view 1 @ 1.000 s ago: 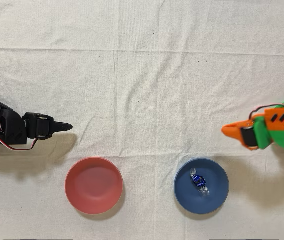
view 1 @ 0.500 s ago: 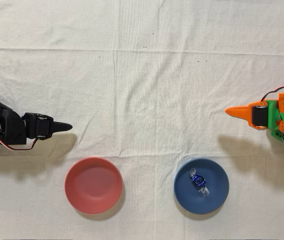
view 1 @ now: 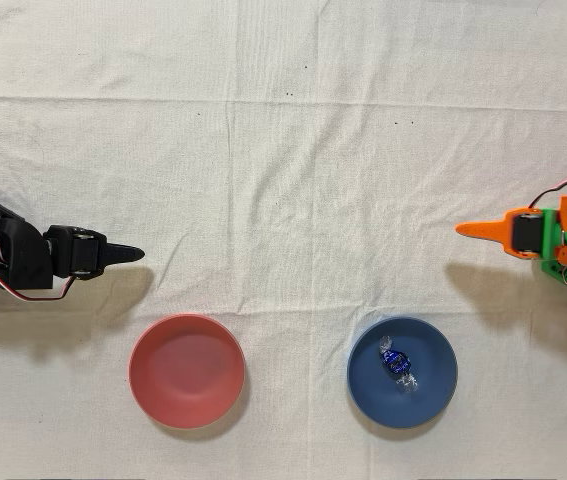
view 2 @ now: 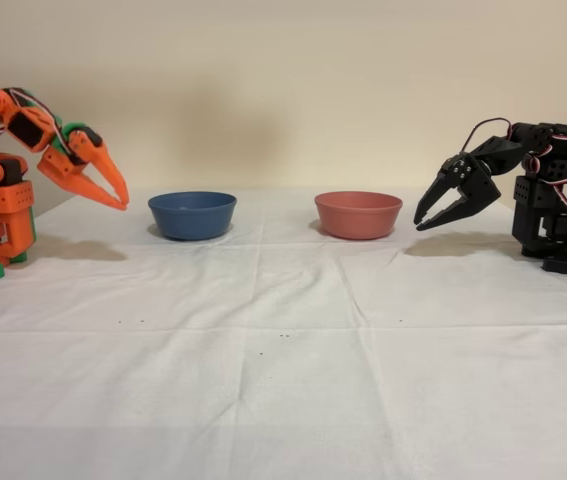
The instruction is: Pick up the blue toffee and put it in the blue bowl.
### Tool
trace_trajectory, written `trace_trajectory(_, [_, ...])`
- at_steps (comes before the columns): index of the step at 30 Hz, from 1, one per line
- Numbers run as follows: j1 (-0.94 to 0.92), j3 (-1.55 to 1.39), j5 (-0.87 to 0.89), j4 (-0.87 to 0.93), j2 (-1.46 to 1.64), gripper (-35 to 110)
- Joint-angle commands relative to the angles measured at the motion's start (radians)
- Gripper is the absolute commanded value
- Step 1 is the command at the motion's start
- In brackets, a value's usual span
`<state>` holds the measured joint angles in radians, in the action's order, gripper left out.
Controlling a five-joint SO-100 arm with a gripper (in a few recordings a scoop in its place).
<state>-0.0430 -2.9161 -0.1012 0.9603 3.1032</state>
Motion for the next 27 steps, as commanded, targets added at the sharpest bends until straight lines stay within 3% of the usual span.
trace_trajectory(1, [0.026, -0.052, 0.058, -0.011, 0.089, 0])
trace_trajectory(14, [0.014, -0.209, 0.117, 0.034, 0.163, 0])
trace_trajectory(27, [-0.011, -0.209, 0.023, 0.123, 0.163, 0])
